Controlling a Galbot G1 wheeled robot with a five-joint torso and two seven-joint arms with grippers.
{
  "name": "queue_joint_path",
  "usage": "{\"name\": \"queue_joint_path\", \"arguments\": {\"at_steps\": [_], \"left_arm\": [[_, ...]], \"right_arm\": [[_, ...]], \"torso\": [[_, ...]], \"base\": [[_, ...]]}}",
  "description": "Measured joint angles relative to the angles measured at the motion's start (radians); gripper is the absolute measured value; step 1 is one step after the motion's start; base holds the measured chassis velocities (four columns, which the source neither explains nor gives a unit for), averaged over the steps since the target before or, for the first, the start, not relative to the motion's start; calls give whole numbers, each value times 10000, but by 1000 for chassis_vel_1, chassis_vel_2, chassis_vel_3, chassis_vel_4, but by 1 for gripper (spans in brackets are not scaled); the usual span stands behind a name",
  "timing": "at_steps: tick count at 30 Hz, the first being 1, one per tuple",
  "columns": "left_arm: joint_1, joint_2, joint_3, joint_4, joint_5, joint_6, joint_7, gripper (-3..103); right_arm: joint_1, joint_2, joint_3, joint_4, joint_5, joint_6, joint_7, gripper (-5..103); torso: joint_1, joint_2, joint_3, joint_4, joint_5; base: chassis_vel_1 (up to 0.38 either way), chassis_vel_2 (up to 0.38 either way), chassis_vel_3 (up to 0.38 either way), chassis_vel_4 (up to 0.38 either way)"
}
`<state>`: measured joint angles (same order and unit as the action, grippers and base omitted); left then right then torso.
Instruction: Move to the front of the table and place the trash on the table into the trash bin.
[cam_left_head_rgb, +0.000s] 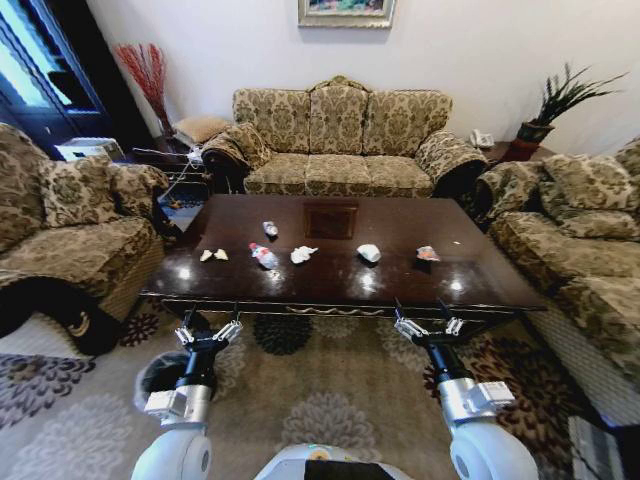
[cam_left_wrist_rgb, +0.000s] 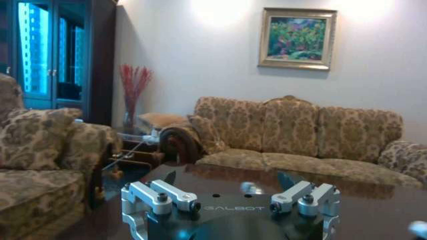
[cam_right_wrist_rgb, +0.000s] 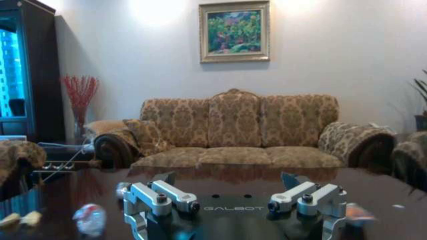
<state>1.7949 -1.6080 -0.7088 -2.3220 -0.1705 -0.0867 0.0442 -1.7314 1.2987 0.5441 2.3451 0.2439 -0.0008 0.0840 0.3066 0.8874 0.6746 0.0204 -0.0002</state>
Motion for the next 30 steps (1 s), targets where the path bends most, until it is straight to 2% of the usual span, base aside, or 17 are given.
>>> {"name": "queue_joint_path", "arguments": {"at_steps": [10, 18, 25, 30], "left_arm": [[-9, 7, -132, 312, -26, -1, -24, 100], [-45, 11, -300, 617, -164, 31, -45, 100], [-43, -4, -306, 912, -81, 41, -68, 100], [-65, 23, -329, 1085, -48, 55, -126, 100]], "right_arm": [[104, 93, -103, -330, -70, 338, -40, 100], [302, 78, -190, -536, -206, 339, -71, 100], [314, 58, -195, -679, -215, 554, -71, 100], [310, 94, -202, -734, -208, 699, -53, 100]], "torso": [[0, 1, -1, 0, -5], [0, 0, 0, 0, 11], [0, 0, 0, 0, 1], [0, 0, 0, 0, 2]], "base": [[315, 320, -312, -304], [60, 42, -29, -47], [34, 37, -35, -46], [220, 189, -213, -186]]}}
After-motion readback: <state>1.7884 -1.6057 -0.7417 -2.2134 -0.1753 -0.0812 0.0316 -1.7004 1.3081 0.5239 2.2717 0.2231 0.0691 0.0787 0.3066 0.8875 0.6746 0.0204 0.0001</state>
